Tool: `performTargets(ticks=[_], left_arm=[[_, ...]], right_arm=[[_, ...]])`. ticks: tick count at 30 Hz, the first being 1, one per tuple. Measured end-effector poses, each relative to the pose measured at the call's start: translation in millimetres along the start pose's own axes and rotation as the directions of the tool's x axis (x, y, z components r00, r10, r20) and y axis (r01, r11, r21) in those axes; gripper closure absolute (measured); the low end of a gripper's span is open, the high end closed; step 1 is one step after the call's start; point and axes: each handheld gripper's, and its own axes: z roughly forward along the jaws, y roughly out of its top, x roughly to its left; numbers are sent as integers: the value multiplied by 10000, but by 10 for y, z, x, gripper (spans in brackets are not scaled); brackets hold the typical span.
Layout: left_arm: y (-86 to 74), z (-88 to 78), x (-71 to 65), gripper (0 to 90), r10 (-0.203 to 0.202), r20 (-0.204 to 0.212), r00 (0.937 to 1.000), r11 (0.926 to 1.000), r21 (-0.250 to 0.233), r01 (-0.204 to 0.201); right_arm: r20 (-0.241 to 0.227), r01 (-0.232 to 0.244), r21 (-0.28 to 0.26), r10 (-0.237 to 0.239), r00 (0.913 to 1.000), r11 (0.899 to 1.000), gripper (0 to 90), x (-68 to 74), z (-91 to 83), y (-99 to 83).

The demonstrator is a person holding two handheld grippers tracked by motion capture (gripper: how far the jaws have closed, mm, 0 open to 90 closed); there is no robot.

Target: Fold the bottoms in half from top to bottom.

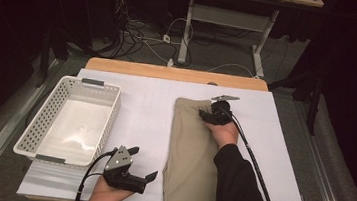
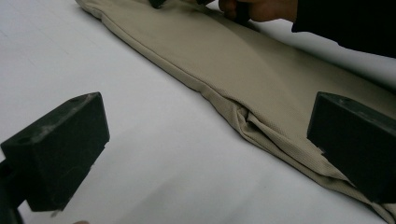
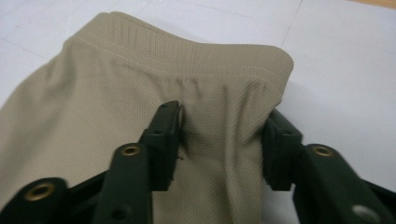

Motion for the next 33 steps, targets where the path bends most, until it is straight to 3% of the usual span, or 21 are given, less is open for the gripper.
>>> performTargets(ticks=[6, 10, 16, 19, 25, 33], left_arm=[[0, 1, 0, 0, 5, -4, 10000, 10000, 12, -5], [0, 1, 0, 0, 3, 13, 10000, 10000, 14, -3], [1, 1, 5, 0, -31, 41, 10000, 10000, -15, 31], [0, -3, 10, 0, -70, 23, 10000, 9999, -77, 70], [-1, -6, 12, 0, -86, -4, 10000, 9999, -125, 86], [2, -2, 17, 0, -125, 6, 9999, 9999, -109, 125]], right_arm=[[-66, 134, 1, -134, 9999, 9999, 762, 12, -2, -1], [-410, -167, -11, 167, 9990, 9999, 865, -10, 0, -3], [-460, 3, -206, -13, 9989, 9998, 888, 11, -42, -7], [-515, -133, -699, 97, 9986, 9975, 889, 32, -147, -2], [-463, 194, -1301, -256, 9986, 9913, 891, 136, -419, -3], [-555, 492, -2119, -622, 9965, 9760, 891, 287, -844, -93]])
